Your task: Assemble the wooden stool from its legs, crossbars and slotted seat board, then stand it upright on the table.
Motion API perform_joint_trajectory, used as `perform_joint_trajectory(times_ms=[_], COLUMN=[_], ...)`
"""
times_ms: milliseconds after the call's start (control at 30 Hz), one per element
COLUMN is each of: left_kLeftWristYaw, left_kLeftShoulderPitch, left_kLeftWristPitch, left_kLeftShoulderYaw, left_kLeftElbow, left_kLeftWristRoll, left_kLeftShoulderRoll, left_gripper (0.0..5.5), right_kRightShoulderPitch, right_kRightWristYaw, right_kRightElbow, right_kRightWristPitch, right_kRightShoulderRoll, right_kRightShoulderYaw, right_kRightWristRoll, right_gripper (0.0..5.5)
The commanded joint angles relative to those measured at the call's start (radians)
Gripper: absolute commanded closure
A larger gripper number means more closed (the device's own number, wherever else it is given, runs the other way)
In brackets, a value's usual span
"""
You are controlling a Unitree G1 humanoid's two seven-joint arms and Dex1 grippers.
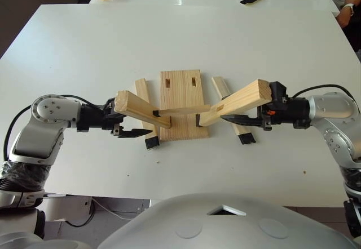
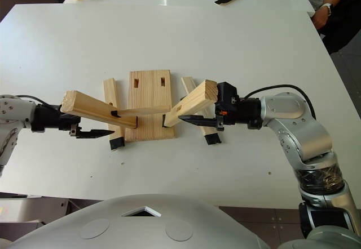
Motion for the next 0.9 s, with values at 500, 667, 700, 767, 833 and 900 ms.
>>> perform_joint_trajectory(times_ms=[500, 667, 700, 767, 833, 900], left_kLeftWristYaw=[0.026, 0.026, 0.025, 0.025, 0.024, 0.023], left_kLeftShoulderPitch=[0.008, 0.01, 0.012, 0.014, 0.014, 0.013], left_kLeftWristPitch=[0.032, 0.033, 0.032, 0.032, 0.032, 0.031], left_kLeftShoulderYaw=[-0.011, -0.013, -0.013, -0.014, -0.016, -0.018], left_kLeftElbow=[-0.053, -0.056, -0.057, -0.059, -0.06, -0.06], left_kLeftWristRoll=[-0.004, -0.001, -0.001, -0.001, 0.0, 0.002], left_kLeftShoulderRoll=[-0.014, -0.019, -0.019, -0.02, -0.022, -0.023], left_gripper=[1.87, 1.87, 1.87, 1.87, 1.87, 1.87], right_kRightShoulderPitch=[-0.067, -0.07, -0.07, -0.073, -0.078, -0.083], right_kRightWristYaw=[0.031, 0.036, 0.039, 0.045, 0.05, 0.057], right_kRightElbow=[0.029, 0.036, 0.038, 0.043, 0.051, 0.059], right_kRightWristPitch=[-0.022, -0.028, -0.029, -0.033, -0.036, -0.038], right_kRightShoulderRoll=[-0.018, -0.02, -0.02, -0.02, -0.02, -0.022], right_kRightShoulderYaw=[0.025, 0.034, 0.038, 0.047, 0.054, 0.058], right_kRightWristRoll=[-0.036, -0.043, -0.046, -0.053, -0.06, -0.063], right_gripper=[3.46, 3.46, 3.46, 3.46, 3.46, 3.46])
